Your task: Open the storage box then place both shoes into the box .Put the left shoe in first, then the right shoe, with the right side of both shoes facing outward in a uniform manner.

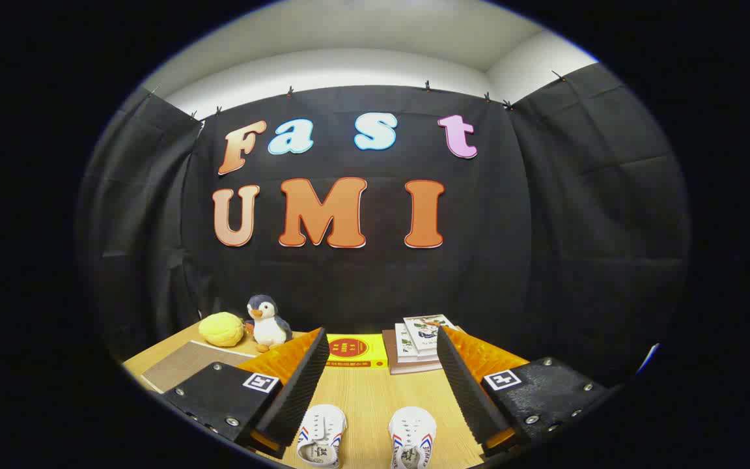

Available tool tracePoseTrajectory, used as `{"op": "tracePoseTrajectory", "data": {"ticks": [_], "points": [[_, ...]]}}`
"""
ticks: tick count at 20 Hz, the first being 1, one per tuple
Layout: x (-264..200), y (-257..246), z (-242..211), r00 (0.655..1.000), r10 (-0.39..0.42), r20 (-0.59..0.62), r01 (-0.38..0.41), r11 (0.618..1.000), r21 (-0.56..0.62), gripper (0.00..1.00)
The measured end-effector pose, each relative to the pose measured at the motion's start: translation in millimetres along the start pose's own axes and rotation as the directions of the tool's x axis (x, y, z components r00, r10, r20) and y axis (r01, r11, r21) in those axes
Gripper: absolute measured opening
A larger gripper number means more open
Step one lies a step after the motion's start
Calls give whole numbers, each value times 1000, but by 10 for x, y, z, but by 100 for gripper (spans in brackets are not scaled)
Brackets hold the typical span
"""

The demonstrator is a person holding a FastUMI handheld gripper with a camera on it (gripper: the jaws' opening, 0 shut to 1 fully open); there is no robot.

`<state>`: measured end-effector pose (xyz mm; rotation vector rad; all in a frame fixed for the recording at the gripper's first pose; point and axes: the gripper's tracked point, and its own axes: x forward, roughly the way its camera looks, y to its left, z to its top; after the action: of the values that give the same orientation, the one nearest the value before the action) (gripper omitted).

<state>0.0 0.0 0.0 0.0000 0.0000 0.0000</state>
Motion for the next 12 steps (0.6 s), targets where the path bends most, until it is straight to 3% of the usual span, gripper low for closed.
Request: {"op": "tracePoseTrajectory", "data": {"ticks": [12], "points": [[84, 214, -177, 995, 84, -52, -83, 996, 13, 98]]}}
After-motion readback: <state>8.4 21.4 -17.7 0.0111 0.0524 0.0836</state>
